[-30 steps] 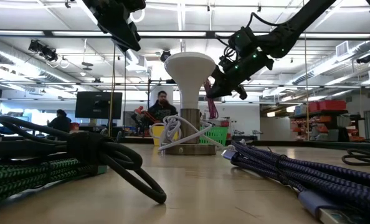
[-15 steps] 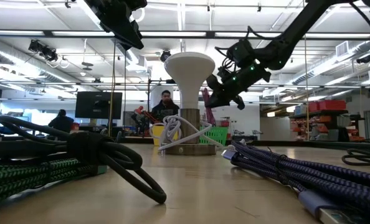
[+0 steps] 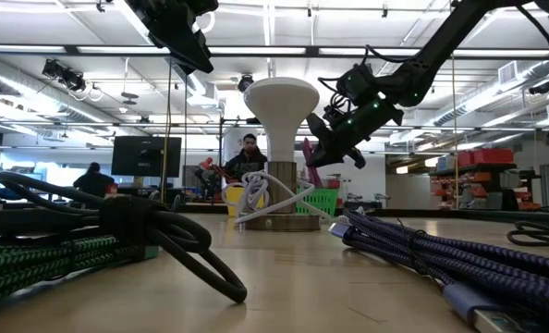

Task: Pick & Place USB Port
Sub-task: Put the pink charger cable into the green bin, then put the black charger cable into the yellow bin

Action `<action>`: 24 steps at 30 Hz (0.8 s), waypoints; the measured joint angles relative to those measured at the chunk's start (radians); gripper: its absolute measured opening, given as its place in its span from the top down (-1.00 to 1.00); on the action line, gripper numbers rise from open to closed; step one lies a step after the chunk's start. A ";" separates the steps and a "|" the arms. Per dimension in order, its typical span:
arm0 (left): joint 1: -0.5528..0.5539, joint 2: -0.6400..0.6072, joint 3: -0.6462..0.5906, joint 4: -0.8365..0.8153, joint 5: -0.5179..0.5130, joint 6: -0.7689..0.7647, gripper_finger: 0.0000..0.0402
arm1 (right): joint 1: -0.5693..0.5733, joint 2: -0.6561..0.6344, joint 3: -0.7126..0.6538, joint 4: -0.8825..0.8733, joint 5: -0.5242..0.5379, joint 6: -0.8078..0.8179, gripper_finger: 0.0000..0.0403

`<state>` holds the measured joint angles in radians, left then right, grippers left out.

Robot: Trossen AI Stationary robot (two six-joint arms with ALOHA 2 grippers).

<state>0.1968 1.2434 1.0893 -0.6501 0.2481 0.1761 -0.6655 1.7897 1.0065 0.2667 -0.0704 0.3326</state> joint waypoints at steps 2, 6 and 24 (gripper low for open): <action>0.000 0.000 0.000 0.000 0.000 0.000 0.65 | 0.000 0.000 0.000 -0.009 0.000 0.000 0.96; 0.000 0.000 0.000 0.000 0.004 -0.001 0.65 | 0.000 0.000 0.000 -0.009 0.001 0.006 0.95; 0.000 0.000 -0.001 0.000 0.010 -0.004 0.65 | 0.009 0.000 0.000 -0.026 0.002 0.003 0.37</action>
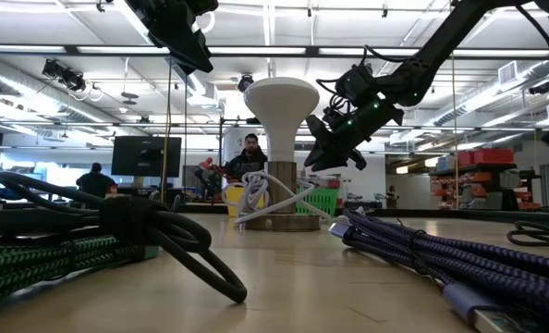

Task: Pick & Place USB Port
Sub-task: Put the black charger cable into the yellow bin

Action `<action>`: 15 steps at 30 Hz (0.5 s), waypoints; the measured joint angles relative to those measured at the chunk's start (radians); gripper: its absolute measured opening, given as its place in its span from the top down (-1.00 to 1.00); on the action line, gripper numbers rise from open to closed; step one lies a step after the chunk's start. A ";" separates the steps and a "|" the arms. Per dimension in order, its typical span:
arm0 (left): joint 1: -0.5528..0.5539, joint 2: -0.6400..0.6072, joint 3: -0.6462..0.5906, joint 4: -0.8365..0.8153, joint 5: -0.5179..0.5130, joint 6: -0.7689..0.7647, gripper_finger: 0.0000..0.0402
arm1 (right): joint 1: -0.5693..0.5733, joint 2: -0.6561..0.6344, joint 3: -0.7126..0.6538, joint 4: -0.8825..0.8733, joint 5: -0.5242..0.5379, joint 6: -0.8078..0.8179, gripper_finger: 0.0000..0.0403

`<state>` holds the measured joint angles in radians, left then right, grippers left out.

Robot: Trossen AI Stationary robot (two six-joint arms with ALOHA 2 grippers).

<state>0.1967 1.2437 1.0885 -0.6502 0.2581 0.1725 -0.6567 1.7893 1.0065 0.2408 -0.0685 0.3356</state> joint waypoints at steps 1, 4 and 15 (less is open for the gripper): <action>0.000 0.000 0.000 0.000 0.000 -0.002 0.65 | 0.000 0.000 0.000 0.000 0.000 0.000 0.36; 0.000 0.000 0.000 0.000 0.000 -0.004 0.65 | 0.001 0.000 0.000 -0.003 0.000 0.000 0.34; 0.000 0.000 0.000 -0.003 -0.002 -0.004 0.65 | 0.005 -0.001 0.000 0.045 -0.059 -0.007 0.33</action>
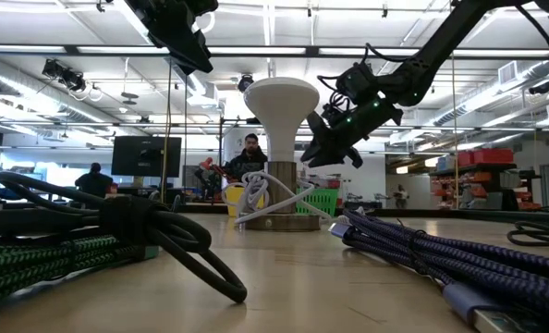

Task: Pick & Place USB Port
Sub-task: Put the black charger cable into the yellow bin

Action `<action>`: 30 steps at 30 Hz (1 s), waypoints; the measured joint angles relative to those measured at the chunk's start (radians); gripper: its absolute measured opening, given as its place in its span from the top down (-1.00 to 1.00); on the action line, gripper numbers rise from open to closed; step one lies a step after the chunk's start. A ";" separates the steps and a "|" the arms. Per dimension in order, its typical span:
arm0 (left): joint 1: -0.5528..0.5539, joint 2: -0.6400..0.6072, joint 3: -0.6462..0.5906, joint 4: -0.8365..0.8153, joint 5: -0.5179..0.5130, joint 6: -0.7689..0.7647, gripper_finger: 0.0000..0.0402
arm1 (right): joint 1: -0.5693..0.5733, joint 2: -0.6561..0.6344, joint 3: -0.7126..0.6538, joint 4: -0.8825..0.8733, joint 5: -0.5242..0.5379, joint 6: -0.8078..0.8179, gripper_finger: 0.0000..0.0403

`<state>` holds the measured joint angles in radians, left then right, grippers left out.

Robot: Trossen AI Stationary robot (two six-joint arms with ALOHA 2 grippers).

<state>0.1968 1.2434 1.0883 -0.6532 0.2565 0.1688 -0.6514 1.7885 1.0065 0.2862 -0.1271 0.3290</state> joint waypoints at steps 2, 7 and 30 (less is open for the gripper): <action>0.000 0.000 0.000 -0.006 -0.009 0.000 0.65 | 0.008 -0.007 0.000 -0.005 -0.091 -0.016 0.33; 0.000 0.000 0.000 -0.028 -0.056 0.001 0.65 | 0.058 -0.083 0.000 -0.095 -0.340 -0.079 0.35; -0.102 0.000 0.000 -0.460 -0.387 -0.560 0.65 | 0.586 -0.445 0.000 -0.558 -0.085 -0.102 0.47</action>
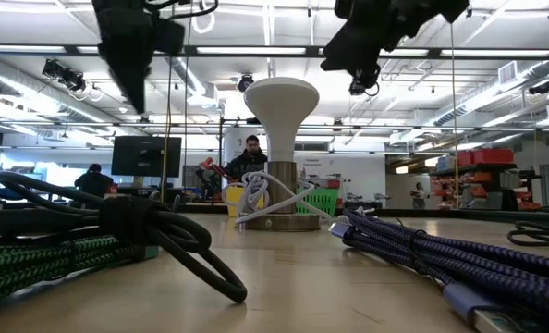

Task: Pick & Place USB Port
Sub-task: Put the black charger cable into the yellow bin

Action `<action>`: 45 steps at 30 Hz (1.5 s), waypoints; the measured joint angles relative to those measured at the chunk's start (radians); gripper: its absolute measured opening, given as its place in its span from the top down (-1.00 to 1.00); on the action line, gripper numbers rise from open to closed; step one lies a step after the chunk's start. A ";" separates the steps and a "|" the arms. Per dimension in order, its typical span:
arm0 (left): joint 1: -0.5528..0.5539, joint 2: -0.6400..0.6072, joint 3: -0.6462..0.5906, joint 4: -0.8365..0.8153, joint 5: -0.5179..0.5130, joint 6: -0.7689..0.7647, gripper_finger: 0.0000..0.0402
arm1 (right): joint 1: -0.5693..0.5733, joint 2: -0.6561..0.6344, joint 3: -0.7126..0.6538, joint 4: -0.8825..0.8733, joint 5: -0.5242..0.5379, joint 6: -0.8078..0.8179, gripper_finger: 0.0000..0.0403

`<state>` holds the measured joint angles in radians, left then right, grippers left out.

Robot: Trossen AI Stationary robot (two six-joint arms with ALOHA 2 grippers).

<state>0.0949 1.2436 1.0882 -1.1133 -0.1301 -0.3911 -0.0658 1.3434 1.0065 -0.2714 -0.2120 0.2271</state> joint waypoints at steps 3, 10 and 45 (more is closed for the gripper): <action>-0.048 0.000 0.000 -0.089 -0.052 -0.223 0.65 | 0.029 0.000 0.000 -0.011 0.075 0.000 0.47; -0.207 -0.003 -0.101 -0.117 -0.147 -0.602 0.65 | 0.076 0.000 0.000 -0.026 0.182 0.000 0.47; -0.338 0.001 -0.509 0.446 -0.076 -1.102 0.18 | 0.098 0.002 -0.044 0.037 0.205 -0.053 0.47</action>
<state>-0.2428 1.2442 0.5797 -0.6672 -0.2062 -1.4929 0.0326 1.3453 0.9622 -0.2340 -0.0071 0.1745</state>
